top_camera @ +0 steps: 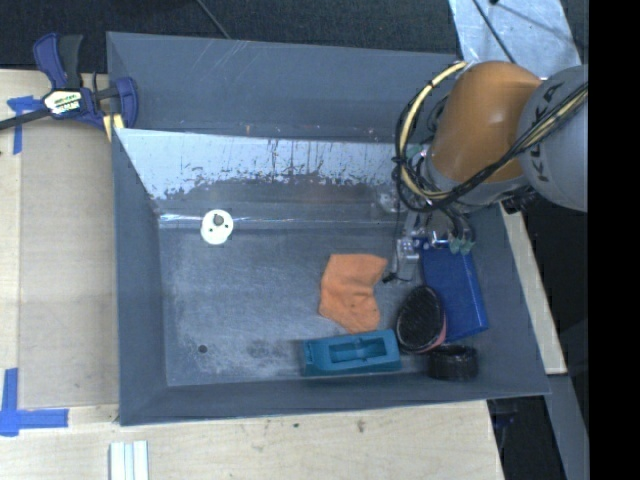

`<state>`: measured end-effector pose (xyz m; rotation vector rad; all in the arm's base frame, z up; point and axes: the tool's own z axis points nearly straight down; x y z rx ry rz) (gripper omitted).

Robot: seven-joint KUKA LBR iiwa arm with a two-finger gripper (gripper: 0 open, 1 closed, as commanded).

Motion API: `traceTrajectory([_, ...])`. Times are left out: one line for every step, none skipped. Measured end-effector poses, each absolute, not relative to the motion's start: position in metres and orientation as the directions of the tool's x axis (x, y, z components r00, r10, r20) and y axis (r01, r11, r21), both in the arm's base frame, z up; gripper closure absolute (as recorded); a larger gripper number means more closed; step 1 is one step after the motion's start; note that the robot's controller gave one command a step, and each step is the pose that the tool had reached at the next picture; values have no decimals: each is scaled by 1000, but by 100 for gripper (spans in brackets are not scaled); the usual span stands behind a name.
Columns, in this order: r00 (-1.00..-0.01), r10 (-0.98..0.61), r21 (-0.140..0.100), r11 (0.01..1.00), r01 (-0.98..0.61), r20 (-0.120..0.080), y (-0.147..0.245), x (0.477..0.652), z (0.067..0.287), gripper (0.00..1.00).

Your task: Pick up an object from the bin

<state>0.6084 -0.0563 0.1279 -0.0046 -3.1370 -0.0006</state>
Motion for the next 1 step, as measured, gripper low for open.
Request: traceTrajectory([-1000, 2, 0, 1000, 2, -3, -56, 610, 133, 0])
